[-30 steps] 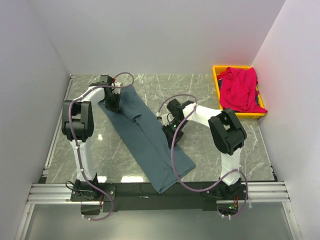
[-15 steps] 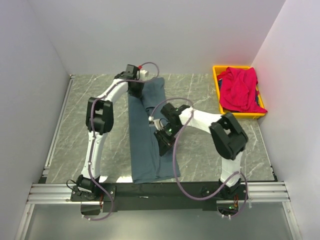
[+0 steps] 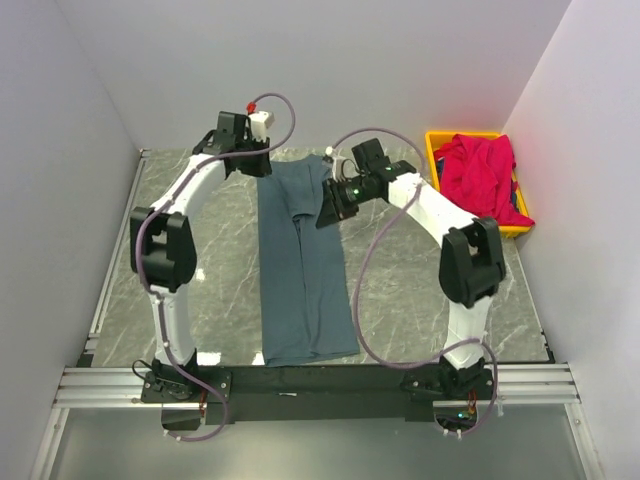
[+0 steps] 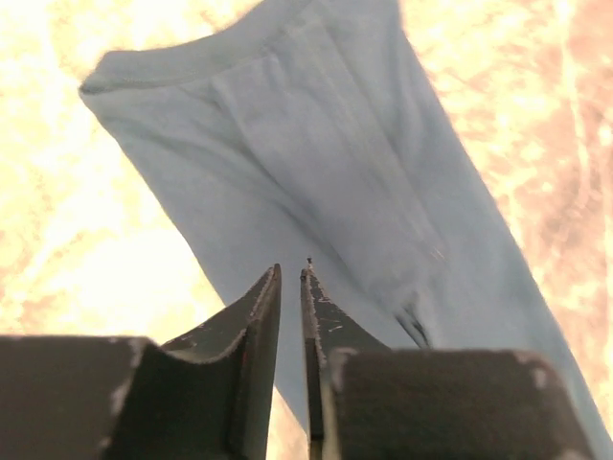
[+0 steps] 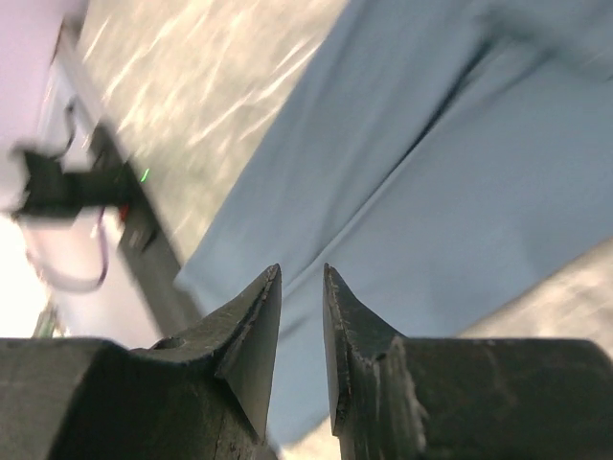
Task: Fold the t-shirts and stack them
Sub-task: Fold the tshirt
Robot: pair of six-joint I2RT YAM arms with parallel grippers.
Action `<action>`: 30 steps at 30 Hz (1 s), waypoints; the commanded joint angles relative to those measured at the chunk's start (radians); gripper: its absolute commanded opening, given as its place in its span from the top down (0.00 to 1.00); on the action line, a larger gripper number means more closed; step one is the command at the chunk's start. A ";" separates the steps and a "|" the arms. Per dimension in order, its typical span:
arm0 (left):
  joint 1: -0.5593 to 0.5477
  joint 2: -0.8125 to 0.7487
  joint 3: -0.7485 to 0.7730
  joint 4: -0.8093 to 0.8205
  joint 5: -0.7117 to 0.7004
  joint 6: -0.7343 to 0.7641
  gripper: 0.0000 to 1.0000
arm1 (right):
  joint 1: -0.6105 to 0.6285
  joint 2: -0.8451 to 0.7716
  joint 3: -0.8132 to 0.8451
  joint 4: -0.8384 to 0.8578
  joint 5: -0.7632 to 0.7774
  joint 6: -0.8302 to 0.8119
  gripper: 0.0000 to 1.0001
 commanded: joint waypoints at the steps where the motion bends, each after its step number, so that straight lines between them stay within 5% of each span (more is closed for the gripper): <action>1: -0.014 -0.053 -0.117 0.020 0.076 -0.029 0.81 | -0.006 0.089 0.104 0.090 0.096 0.101 0.69; 5: -0.010 -0.088 -0.315 0.067 0.122 -0.064 0.83 | -0.006 0.213 0.183 0.145 0.129 0.158 0.69; 12: 0.016 -0.023 -0.370 0.076 0.200 -0.104 0.87 | -0.007 0.362 0.245 0.229 0.110 0.235 0.69; 21: 0.087 0.152 -0.246 0.035 0.232 -0.101 0.87 | -0.032 0.522 0.309 0.344 0.136 0.388 0.70; 30: 0.114 0.254 -0.082 0.021 0.206 -0.064 0.85 | -0.069 0.680 0.574 0.332 0.164 0.421 0.70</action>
